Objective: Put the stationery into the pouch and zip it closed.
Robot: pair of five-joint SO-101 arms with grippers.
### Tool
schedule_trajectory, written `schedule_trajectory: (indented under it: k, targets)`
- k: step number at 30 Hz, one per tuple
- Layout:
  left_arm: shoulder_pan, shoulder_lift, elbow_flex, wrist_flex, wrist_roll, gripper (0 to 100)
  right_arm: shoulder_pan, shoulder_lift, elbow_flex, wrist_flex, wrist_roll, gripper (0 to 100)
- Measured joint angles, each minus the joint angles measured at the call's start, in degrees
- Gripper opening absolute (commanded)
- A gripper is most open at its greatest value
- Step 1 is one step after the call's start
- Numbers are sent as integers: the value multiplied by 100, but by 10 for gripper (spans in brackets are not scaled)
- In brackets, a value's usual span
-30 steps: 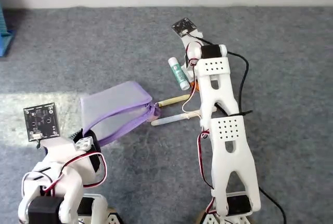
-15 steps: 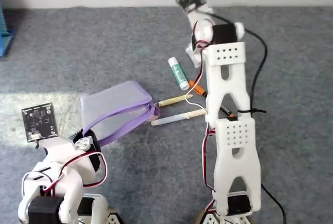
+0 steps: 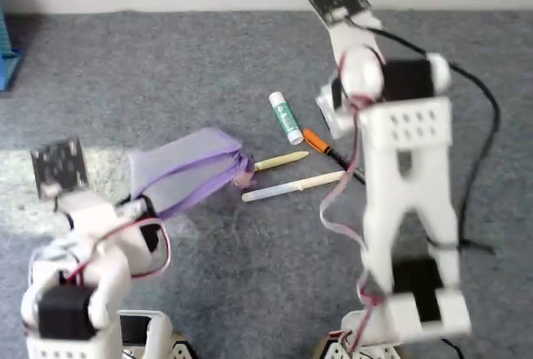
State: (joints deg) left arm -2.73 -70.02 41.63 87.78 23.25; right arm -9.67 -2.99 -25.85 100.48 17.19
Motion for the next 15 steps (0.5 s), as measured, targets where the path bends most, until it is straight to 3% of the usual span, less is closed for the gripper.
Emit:
schedule_trajectory:
  k: [7, 15]
  targets:
    - [0, 1873, -1987, 598, 264, 13, -44, -1899, 668, 0, -185, 7]
    - [18, 3376, -3341, 712, 369, 13, -1284, -2664, 853, -158, -1943, 8]
